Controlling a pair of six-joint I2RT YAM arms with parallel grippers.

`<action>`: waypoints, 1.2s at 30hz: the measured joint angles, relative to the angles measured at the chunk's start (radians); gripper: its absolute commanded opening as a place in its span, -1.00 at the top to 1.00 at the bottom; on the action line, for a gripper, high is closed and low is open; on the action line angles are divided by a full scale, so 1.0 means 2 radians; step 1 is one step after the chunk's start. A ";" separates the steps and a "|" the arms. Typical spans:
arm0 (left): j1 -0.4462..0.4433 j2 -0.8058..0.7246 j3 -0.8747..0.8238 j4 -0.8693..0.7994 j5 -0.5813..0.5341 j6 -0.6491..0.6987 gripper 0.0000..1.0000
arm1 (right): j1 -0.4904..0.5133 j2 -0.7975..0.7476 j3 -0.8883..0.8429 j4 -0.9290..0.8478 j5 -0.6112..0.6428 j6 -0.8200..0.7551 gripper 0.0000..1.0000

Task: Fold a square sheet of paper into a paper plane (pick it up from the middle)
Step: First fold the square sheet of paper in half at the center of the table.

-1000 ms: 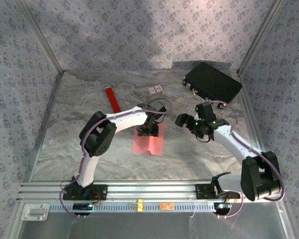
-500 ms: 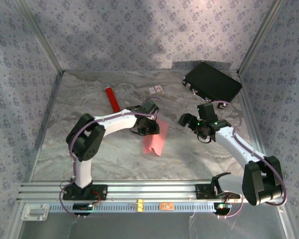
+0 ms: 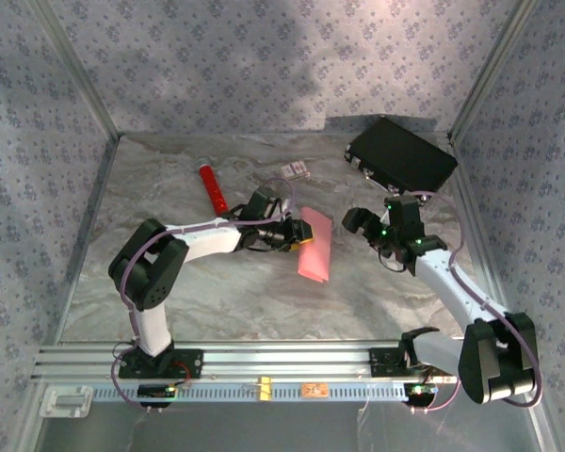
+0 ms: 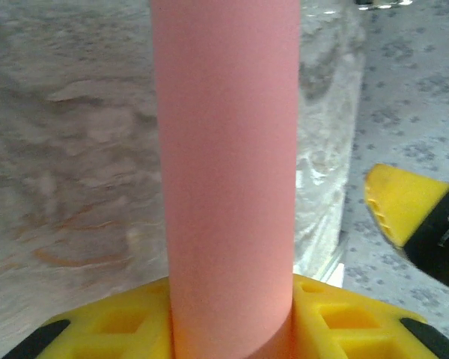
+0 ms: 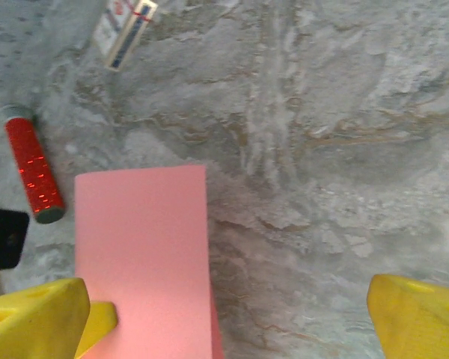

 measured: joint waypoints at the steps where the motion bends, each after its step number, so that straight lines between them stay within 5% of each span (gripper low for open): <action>1: 0.000 0.000 -0.006 0.018 0.004 -0.008 0.26 | 0.001 -0.007 -0.007 0.010 -0.002 -0.001 -0.90; 11: 0.000 0.016 -0.041 0.097 0.012 -0.048 0.24 | 0.005 0.009 -0.010 0.011 -0.013 -0.018 -0.84; 17: 0.000 0.021 -0.048 0.084 -0.004 -0.040 0.23 | 0.020 0.014 -0.011 0.030 -0.014 -0.014 -0.77; 24: 0.000 0.030 -0.048 0.056 -0.023 -0.021 0.14 | 0.081 -0.023 -0.038 0.070 0.058 -0.037 -0.76; 36: -0.007 0.030 -0.031 -0.006 -0.064 0.030 -0.19 | 0.067 -0.032 -0.047 0.062 0.097 -0.029 -0.78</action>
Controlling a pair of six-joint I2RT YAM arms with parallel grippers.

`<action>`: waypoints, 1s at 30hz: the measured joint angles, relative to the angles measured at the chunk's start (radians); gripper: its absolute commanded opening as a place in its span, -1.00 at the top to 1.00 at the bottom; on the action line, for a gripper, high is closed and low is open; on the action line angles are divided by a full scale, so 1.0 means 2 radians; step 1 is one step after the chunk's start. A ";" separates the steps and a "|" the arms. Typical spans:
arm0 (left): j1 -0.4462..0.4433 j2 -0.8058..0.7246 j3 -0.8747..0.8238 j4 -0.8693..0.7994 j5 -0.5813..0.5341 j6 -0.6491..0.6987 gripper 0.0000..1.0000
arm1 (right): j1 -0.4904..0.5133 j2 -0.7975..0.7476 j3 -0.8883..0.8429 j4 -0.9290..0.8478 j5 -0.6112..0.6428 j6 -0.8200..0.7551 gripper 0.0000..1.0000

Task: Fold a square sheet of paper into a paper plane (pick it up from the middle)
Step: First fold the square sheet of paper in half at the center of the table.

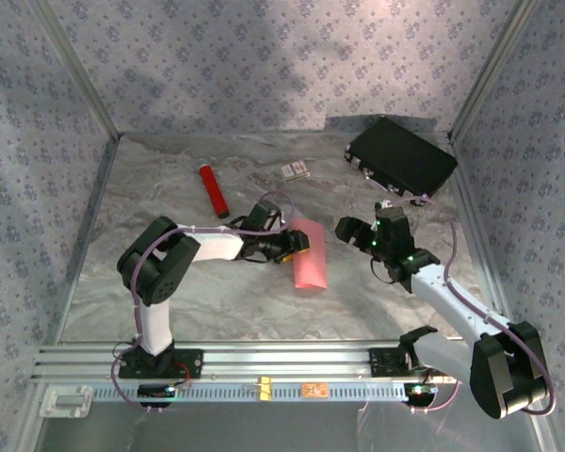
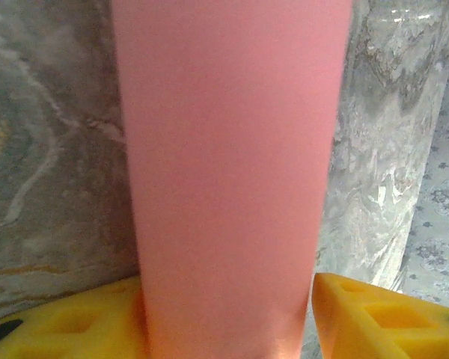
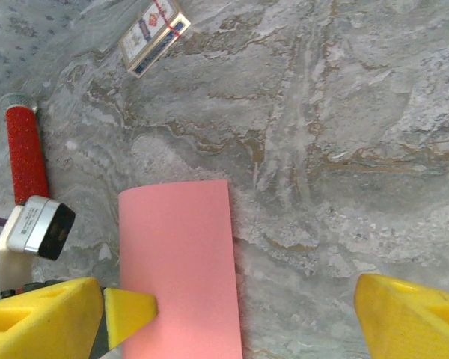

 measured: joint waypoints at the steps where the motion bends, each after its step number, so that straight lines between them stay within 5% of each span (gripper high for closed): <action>1: -0.001 0.000 0.003 -0.006 -0.003 0.005 -0.20 | -0.002 0.000 0.000 -0.002 0.000 0.001 -0.79; 30: -0.006 -0.024 0.006 -0.082 -0.094 0.038 0.02 | -0.013 0.087 0.026 -0.011 -0.076 0.011 -0.78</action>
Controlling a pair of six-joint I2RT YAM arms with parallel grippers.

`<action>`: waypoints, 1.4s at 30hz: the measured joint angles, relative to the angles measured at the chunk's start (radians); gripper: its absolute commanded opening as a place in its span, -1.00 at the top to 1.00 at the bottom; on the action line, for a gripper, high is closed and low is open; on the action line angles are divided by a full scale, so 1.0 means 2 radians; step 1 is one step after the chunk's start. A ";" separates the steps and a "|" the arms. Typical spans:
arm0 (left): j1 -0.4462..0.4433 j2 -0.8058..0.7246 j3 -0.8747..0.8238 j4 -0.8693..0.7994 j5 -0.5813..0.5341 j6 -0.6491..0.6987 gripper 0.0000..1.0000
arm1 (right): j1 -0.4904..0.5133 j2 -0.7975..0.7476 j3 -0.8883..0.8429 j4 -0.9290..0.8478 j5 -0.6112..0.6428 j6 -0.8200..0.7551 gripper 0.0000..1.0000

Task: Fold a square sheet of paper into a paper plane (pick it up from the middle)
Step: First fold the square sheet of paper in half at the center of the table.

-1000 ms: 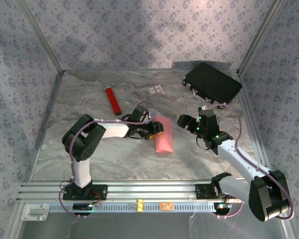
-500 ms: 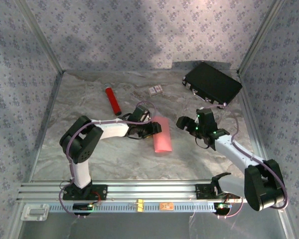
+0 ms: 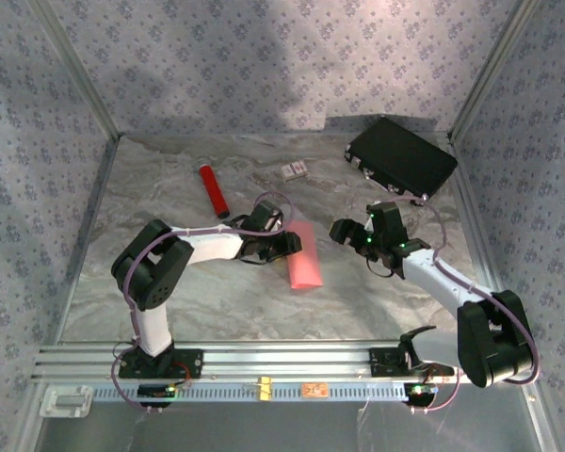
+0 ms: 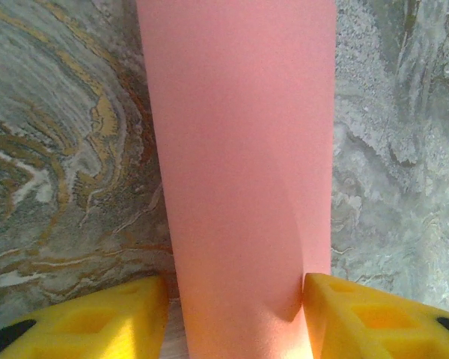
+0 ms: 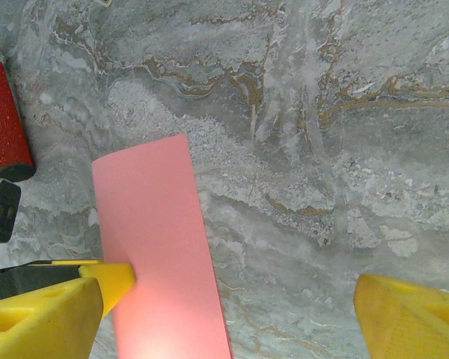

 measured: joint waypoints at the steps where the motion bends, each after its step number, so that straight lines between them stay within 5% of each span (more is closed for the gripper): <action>1: 0.000 0.000 0.000 -0.001 -0.001 0.000 0.02 | 0.000 0.001 0.001 0.000 0.000 0.000 -0.78; 42: -0.002 0.008 0.042 -0.087 -0.030 0.036 -0.11 | 0.000 0.005 0.011 -0.019 -0.002 0.000 -0.79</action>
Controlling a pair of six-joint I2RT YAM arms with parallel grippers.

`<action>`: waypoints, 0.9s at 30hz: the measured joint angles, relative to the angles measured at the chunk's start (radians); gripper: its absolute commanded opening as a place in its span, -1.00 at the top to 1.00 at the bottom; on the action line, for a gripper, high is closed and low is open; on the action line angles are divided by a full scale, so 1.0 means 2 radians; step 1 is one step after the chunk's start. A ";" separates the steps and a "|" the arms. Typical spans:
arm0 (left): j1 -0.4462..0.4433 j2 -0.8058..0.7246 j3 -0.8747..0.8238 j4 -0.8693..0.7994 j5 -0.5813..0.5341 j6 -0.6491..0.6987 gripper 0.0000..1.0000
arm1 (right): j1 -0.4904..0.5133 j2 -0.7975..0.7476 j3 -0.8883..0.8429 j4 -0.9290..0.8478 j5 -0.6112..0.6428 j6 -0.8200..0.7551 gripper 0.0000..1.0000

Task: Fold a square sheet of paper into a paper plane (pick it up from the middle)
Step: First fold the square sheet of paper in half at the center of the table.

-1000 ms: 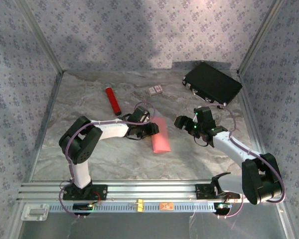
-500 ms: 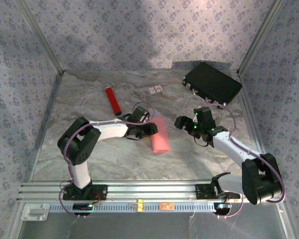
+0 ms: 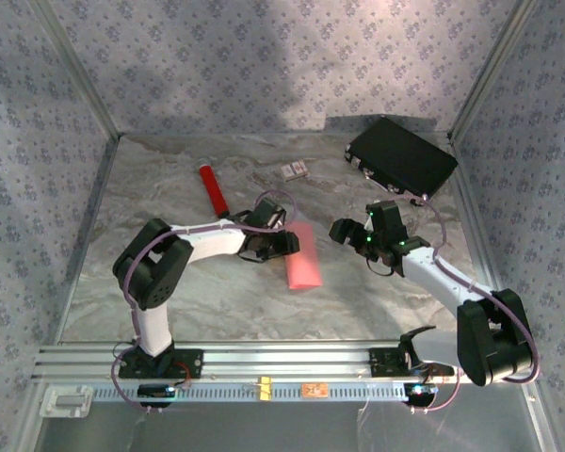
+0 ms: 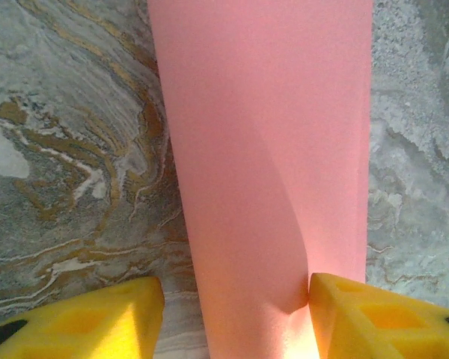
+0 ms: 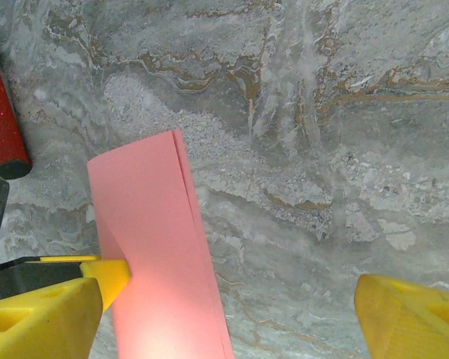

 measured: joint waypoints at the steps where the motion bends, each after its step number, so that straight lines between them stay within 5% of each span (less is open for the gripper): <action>1: 0.000 0.002 0.005 -0.006 0.000 0.000 -0.10 | 0.000 0.001 0.001 0.000 0.000 0.000 -0.78; 27: -0.004 0.048 0.087 -0.112 -0.006 0.026 -0.17 | 0.000 0.007 0.002 -0.009 -0.002 0.000 -0.79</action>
